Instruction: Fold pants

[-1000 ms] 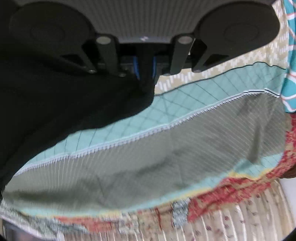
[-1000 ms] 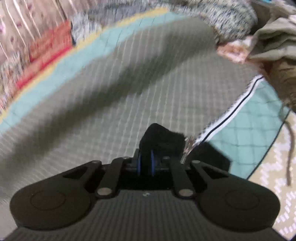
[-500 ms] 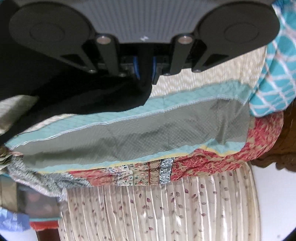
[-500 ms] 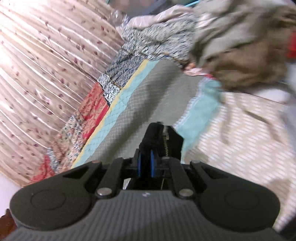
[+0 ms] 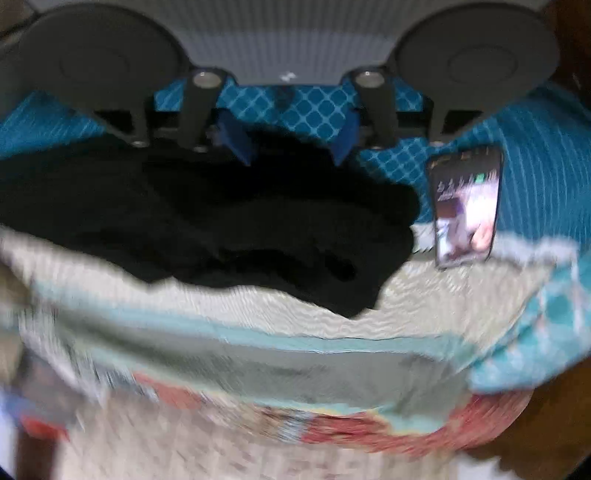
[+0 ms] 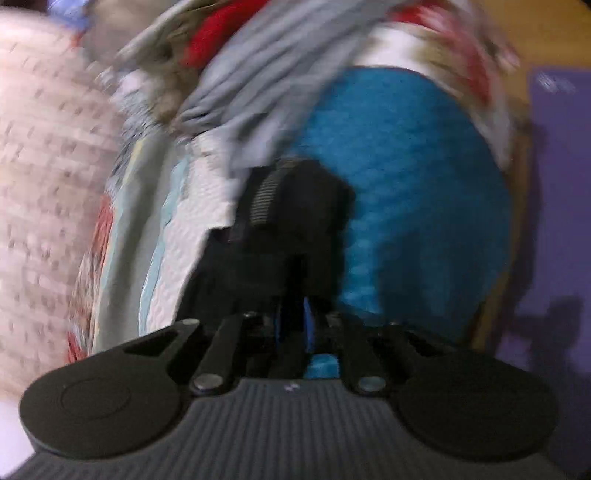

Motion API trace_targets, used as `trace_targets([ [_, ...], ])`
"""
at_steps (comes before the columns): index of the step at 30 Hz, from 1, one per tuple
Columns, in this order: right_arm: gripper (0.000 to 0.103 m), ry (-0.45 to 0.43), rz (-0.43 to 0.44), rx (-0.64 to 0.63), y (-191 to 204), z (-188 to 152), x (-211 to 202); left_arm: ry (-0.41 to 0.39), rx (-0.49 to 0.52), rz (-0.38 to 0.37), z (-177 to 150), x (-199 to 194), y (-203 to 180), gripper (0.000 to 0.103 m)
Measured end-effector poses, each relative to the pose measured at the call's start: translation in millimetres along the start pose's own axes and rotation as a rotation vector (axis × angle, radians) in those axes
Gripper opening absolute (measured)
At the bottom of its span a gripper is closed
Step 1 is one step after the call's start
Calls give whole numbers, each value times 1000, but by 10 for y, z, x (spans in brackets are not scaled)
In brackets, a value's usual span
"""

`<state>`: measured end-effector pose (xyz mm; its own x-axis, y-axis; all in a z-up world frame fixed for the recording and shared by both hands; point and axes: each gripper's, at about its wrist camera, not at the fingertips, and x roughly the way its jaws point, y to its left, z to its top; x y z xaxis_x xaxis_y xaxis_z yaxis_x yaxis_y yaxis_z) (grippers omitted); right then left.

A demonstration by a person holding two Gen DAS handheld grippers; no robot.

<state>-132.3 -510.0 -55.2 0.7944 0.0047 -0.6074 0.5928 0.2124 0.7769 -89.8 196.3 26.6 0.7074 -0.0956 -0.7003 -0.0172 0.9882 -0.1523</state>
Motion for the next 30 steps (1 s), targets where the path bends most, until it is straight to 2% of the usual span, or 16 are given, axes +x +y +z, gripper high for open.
trace_targets([
  [2,43,-20,42,43,-1,33,-42,-41,-128,-10,93,-144,177,60],
  [3,45,-55,35,20,36,49,-94,-58,-188,-18,155,-190,270,61],
  [5,45,-132,14,-63,187,61,-185,-83,-293,-32,273,-237,430,65],
  [8,45,-201,29,-151,385,37,-266,-69,-410,-29,420,-131,578,83],
  [13,45,-177,32,-285,477,-59,-293,45,-643,-172,419,313,719,79],
  [14,45,-171,30,-303,489,-87,-279,50,-650,-183,426,389,700,74],
  [15,45,-162,31,-322,457,-117,-299,51,-642,-177,435,461,669,55],
  [16,45,-154,32,-340,481,-144,-272,58,-626,-158,448,529,632,23],
  [17,45,-143,32,-359,512,-171,-240,70,-609,-144,472,578,603,8],
  [18,45,-133,31,-380,538,-205,-220,61,-600,-171,487,567,593,8],
  [20,45,-122,27,-410,610,-235,-161,-54,-556,-237,541,316,570,8],
  [22,45,-109,46,-431,687,-257,-120,-179,-464,-205,554,27,544,8],
  [23,45,-102,60,-448,687,-280,-134,-200,-433,-165,526,-31,548,8],
  [26,45,-73,91,-524,832,-377,-32,-54,-396,-35,380,176,610,11],
  [28,45,-32,109,-574,940,-497,56,15,-447,-60,264,279,724,15],
  [30,45,0,113,-633,1035,-630,135,-19,-491,-70,258,209,831,28],
])
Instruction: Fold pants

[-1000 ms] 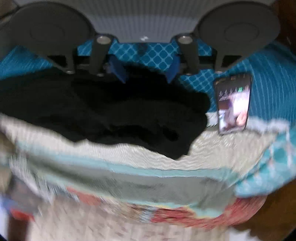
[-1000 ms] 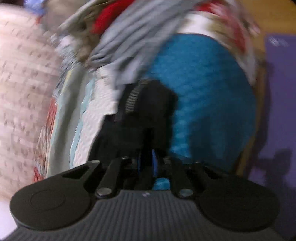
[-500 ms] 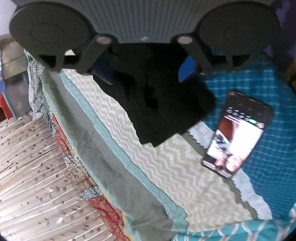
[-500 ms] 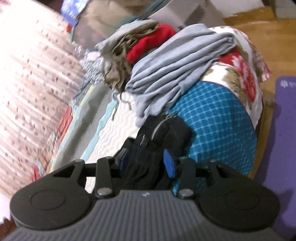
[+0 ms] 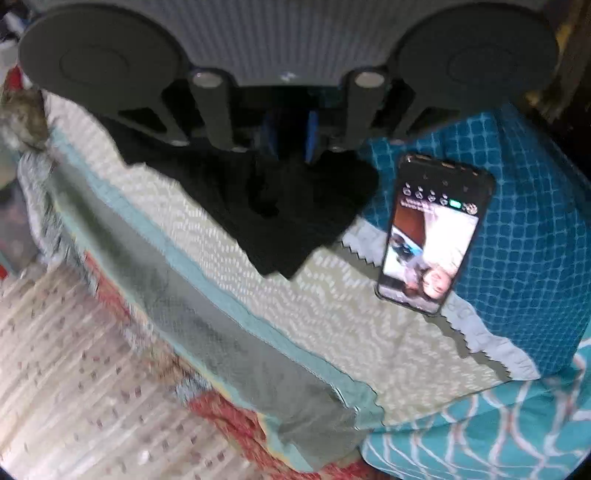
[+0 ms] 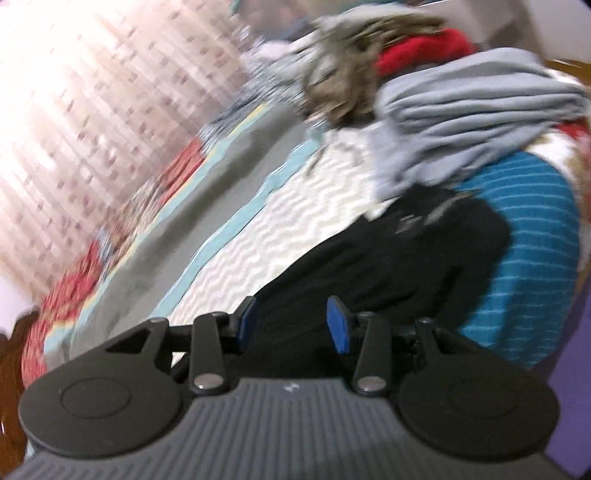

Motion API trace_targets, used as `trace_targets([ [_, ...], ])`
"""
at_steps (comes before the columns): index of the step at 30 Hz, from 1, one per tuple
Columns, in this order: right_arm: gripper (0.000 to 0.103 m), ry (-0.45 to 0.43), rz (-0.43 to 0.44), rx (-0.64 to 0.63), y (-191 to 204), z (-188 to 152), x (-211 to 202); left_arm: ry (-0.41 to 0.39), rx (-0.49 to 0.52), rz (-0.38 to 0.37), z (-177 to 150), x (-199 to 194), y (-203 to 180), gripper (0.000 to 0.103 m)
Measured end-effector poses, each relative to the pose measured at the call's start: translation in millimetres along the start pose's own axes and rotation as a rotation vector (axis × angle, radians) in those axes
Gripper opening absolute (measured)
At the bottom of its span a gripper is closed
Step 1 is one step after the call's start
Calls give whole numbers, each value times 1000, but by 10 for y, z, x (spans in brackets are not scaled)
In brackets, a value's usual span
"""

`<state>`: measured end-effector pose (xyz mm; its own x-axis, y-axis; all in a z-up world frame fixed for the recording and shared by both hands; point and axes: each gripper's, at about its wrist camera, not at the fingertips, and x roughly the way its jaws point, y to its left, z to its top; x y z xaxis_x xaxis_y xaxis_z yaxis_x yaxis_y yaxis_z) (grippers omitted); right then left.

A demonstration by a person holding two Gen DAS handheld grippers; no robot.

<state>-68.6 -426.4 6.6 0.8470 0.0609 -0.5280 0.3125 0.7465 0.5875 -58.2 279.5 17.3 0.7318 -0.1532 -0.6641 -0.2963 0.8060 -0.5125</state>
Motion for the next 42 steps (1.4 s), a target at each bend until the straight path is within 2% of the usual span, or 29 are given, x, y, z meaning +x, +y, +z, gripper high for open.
trace_targets([
  [1,45,17,6,-35,96,-28,56,-38,-5,5,51,-53,11,39],
  [3,46,50,28,-80,236,-81,147,-96,6,8,199,-84,-38,50],
  [5,46,93,57,-113,360,-138,259,-108,46,13,391,-25,-130,51],
  [6,46,116,75,-127,434,-183,323,-103,79,15,495,62,-208,55],
  [9,46,189,123,-185,691,-334,517,-41,220,32,717,422,-476,81],
  [10,46,217,143,-206,792,-393,597,-7,254,38,746,562,-546,83],
  [12,46,275,179,-261,1004,-521,752,84,318,59,764,919,-684,79],
  [13,46,295,187,-293,1101,-587,811,120,341,70,748,1044,-747,71],
  [14,46,316,190,-323,1183,-644,881,159,371,101,713,1191,-791,62],
  [15,46,340,188,-350,1257,-712,949,192,399,149,669,1321,-823,33],
  [16,45,368,175,-369,1299,-774,1031,217,409,184,631,1398,-833,25],
  [18,46,424,133,-384,1295,-864,1181,177,371,175,608,1321,-799,18],
  [20,44,452,104,-383,1213,-931,1270,54,288,158,650,1062,-714,16],
  [22,44,444,133,-341,1094,-905,1269,-50,159,171,673,872,-509,16],
  [24,44,454,146,-286,1015,-842,1293,-34,74,191,614,965,-332,17],
  [26,44,465,152,-233,963,-807,1340,-25,116,239,504,1078,-344,25],
  [28,44,473,151,-219,958,-787,1352,-55,135,266,445,1037,-406,41],
  [30,44,471,153,-234,975,-816,1280,-100,76,236,479,864,-402,51],
  [32,46,462,153,-247,1003,-811,1204,-168,24,195,499,588,-425,52],
  [33,51,455,163,-252,1034,-807,1190,-195,12,172,529,490,-442,52],
  [35,52,426,211,-287,1133,-813,1100,-220,27,99,497,302,-547,52],
  [38,52,403,288,-359,1354,-897,999,-183,148,-29,264,137,-867,52],
  [40,52,408,331,-399,1491,-986,965,-118,229,-111,31,169,-1057,51],
  [42,52,431,367,-435,1583,-1089,956,-32,304,-144,-225,288,-1187,51],
])
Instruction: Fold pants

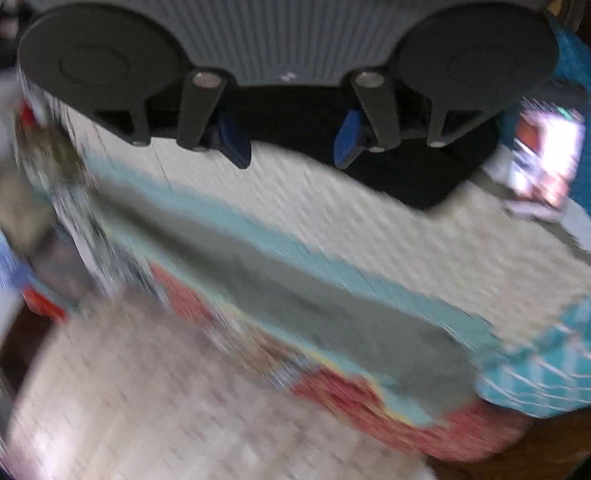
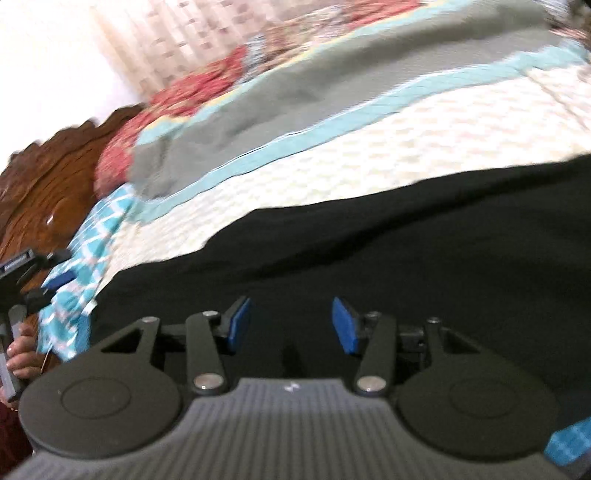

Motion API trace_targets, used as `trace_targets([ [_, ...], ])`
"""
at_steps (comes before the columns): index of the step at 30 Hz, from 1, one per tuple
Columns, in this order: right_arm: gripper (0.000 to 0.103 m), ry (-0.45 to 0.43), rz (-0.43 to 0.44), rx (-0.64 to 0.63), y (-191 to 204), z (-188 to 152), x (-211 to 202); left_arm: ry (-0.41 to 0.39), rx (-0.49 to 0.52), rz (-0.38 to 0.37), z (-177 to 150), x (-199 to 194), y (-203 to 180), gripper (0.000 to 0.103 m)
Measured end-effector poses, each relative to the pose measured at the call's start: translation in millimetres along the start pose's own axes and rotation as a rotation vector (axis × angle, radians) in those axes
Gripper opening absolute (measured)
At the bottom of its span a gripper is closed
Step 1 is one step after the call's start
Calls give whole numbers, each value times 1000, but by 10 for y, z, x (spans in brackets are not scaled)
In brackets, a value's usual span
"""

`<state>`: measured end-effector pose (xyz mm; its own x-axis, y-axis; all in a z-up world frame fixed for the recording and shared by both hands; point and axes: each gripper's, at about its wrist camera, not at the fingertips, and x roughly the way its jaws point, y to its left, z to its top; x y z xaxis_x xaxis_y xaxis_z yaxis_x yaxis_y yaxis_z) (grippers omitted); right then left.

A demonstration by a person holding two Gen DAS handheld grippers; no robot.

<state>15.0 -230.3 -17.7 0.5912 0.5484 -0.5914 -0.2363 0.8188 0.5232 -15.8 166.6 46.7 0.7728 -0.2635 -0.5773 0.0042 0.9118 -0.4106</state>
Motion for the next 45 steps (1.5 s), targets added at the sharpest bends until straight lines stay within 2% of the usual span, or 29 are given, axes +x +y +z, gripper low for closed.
trace_targets([
  [2,52,28,0,-44,56,-45,64,78,77,54,-224,162,-94,51],
  [5,52,63,-57,-66,-45,-135,36,262,152,230,-526,482,-5,48],
  [6,52,71,-96,-58,-145,-176,3,288,153,237,-584,526,48,45],
  [8,51,85,-168,-17,-411,-247,-100,263,138,215,-581,468,77,44],
  [9,48,73,-163,17,-517,-265,-149,261,133,212,-537,439,55,45],
  [11,48,40,-118,130,-739,-329,-390,244,100,192,-433,360,7,48],
  [13,48,-33,-145,166,-845,-348,-660,204,64,152,-312,267,-58,54],
  [16,48,-246,-229,251,-1120,-307,-1198,150,55,119,-182,224,-175,58],
  [19,49,-426,-394,310,-1471,-171,-1667,157,78,119,-138,311,-303,59],
  [21,61,-494,-512,287,-1638,-21,-1828,187,91,131,-157,438,-413,59],
  [22,64,-509,-552,259,-1728,71,-1869,202,91,128,-191,460,-500,59],
  [24,65,-463,-582,221,-1878,291,-1791,237,91,123,-267,561,-610,59],
  [27,65,-350,-531,170,-2095,552,-1584,288,94,129,-379,729,-706,60],
  [30,63,-208,-563,95,-2245,582,-1433,344,98,146,-517,852,-784,60],
  [32,29,-139,-619,56,-2299,556,-1320,371,108,156,-567,912,-834,60],
  [35,24,-215,-552,102,-2310,461,-1665,390,149,158,-622,922,-952,63],
  [38,23,-341,-555,146,-2278,394,-2049,406,179,140,-624,983,-1085,63],
  [40,23,-382,-576,182,-2351,352,-2183,420,200,136,-647,1060,-1186,64],
  [42,23,-363,-659,170,-2438,338,-2140,439,217,126,-700,1136,-1267,66],
  [43,23,-339,-693,176,-2506,318,-2080,450,229,126,-738,1177,-1300,72],
  [45,28,-275,-685,223,-2706,269,-1902,471,267,148,-821,1249,-1351,75],
])
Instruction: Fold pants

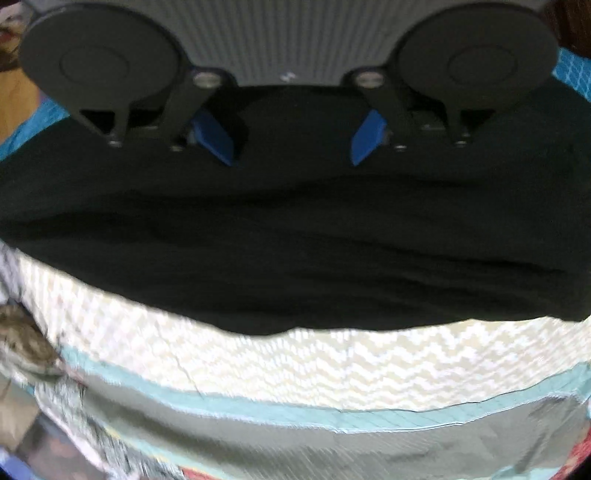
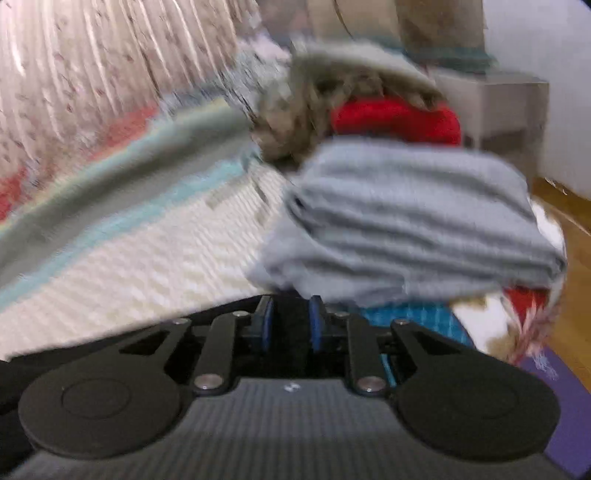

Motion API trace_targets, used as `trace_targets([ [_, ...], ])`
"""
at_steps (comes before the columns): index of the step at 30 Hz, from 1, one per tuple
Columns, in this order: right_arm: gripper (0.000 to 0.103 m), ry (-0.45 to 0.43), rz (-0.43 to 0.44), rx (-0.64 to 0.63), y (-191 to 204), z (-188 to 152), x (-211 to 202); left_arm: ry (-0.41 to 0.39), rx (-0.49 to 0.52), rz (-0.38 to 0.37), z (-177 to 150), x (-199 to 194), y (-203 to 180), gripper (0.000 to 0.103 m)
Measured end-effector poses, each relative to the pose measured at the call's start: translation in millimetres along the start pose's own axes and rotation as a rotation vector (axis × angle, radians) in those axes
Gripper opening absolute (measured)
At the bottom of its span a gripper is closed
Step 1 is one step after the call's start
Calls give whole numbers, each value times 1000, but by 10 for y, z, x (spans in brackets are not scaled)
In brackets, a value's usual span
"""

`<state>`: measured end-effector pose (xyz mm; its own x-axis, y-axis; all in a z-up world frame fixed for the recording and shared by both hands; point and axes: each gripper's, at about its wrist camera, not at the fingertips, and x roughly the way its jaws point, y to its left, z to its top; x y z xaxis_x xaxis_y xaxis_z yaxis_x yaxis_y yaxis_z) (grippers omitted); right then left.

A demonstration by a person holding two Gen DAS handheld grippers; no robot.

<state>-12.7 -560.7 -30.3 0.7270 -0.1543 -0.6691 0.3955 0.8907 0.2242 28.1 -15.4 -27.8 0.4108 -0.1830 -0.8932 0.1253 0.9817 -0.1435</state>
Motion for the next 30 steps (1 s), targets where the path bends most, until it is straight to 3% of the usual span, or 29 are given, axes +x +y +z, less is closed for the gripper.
trace_targets([
  [1,29,-1,6,12,-27,-27,42,6,7,11,-9,17,-19,75],
  [3,49,-55,72,105,-125,-33,-121,-4,8,3,-22,-24,-26,76],
  [4,52,-97,109,160,-187,-37,-240,-9,4,-7,-26,-56,-13,77],
  [6,53,-167,136,203,-275,-94,-486,-20,-9,-15,-3,-113,40,77],
  [8,53,-176,142,237,-335,-189,-640,-51,-46,-29,85,-200,139,77],
  [11,54,-147,193,312,-428,-416,-792,-108,-109,-46,290,-322,312,77],
  [16,54,-77,245,394,-387,-589,-623,-177,-108,-9,699,-379,474,77],
  [21,54,-36,239,453,-237,-622,-477,-115,-174,-94,952,-123,541,76],
  [22,52,-27,238,474,-235,-614,-434,-94,-188,-120,970,-44,526,75],
  [24,29,-23,219,504,-241,-609,-401,-63,-196,-149,969,96,451,75],
  [30,18,-53,156,453,-190,-564,-600,9,-189,-163,1039,547,91,69],
])
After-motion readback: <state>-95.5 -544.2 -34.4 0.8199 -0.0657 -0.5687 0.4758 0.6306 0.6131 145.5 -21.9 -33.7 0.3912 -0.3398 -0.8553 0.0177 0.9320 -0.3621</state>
